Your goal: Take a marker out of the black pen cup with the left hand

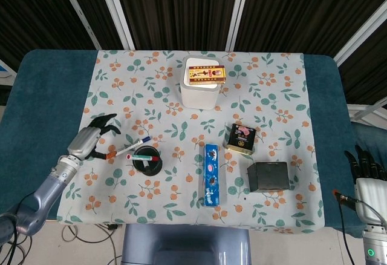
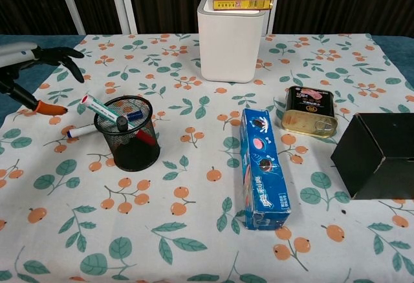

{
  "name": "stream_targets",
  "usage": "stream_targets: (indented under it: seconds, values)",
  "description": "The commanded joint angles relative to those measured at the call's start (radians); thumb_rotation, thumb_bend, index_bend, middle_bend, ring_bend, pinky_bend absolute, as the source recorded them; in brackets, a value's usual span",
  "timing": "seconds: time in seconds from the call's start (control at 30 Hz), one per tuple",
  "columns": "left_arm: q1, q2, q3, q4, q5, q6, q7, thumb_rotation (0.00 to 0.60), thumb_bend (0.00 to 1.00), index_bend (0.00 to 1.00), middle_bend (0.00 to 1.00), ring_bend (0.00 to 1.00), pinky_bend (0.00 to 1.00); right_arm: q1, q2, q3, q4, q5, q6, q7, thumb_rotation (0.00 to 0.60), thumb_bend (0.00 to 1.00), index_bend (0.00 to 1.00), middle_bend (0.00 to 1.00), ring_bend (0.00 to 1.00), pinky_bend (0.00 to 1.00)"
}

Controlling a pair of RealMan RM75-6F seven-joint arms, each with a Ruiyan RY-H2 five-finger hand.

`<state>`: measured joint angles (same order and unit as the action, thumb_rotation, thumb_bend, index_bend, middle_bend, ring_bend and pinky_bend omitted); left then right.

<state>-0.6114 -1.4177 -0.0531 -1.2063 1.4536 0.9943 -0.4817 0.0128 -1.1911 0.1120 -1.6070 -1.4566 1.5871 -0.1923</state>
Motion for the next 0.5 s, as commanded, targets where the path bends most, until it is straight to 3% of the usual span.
stream_targets:
  seconds: [0.03, 0.17, 0.3, 0.37, 0.5]
  values:
    - [0.020, 0.038, -0.025, -0.024, -0.040, 0.020, 0.038, 0.600, 0.13, 0.24, 0.00, 0.00, 0.00, 0.000, 0.000, 0.000, 0.000, 0.000, 0.000, 0.000, 0.600, 0.18, 0.13, 0.00, 0.06, 0.20]
    - [0.069, 0.079, -0.059, -0.072, -0.071, 0.131, 0.141, 0.600, 0.13, 0.22, 0.00, 0.00, 0.00, 0.000, 0.000, 0.000, -0.001, -0.001, 0.001, -0.001, 0.600, 0.18, 0.13, 0.00, 0.06, 0.20]
    - [0.149, 0.128, -0.070, -0.162, -0.106, 0.292, 0.421, 0.600, 0.16, 0.22, 0.00, 0.00, 0.00, 0.000, -0.001, 0.000, 0.001, -0.001, 0.000, -0.001, 0.600, 0.18, 0.13, 0.00, 0.06, 0.20]
    - [0.198, 0.156, -0.067, -0.245, -0.129, 0.374, 0.579, 0.600, 0.17, 0.22, 0.00, 0.00, 0.00, 0.001, -0.001, 0.000, 0.002, -0.002, 0.000, -0.001, 0.600, 0.18, 0.13, 0.00, 0.06, 0.20]
    - [0.290, 0.218, -0.032, -0.413, -0.153, 0.470, 0.702, 0.600, 0.17, 0.21, 0.00, 0.00, 0.00, 0.001, -0.001, 0.000, 0.004, -0.010, 0.006, -0.004, 0.600, 0.18, 0.13, 0.00, 0.06, 0.20]
